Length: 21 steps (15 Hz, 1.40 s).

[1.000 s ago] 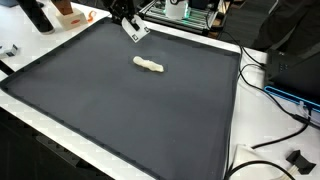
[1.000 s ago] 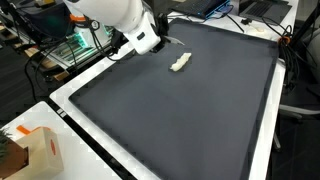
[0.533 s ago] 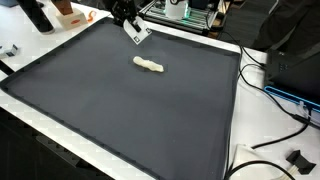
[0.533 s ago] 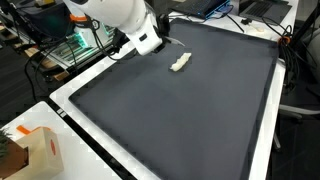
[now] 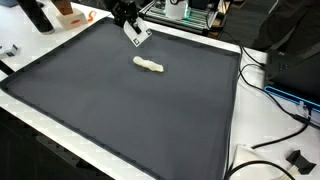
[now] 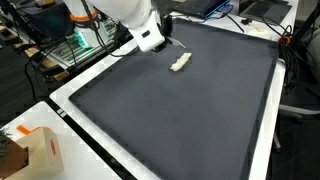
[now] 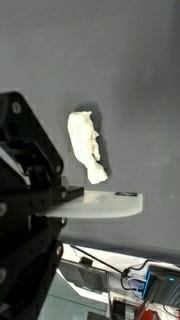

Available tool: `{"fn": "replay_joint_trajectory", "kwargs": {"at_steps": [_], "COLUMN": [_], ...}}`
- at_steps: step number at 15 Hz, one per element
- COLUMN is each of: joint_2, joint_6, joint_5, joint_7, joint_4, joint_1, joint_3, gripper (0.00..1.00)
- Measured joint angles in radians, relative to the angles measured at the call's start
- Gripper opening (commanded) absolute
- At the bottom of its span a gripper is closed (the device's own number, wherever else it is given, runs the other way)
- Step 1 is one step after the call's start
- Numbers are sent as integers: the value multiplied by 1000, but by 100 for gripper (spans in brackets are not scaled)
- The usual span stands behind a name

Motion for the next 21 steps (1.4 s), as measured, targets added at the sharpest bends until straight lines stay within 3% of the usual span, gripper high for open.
{"fn": "replay_joint_trajectory", "kwargs": {"at_steps": [7, 21], "joint_2": [-87, -258], "joint_6": [97, 121], "joint_5": [-141, -673], "joint_7": [119, 331], "joint_4": [-33, -48], "joint_1": [20, 107], "joint_3": [31, 119], "gripper": [1, 1]}}
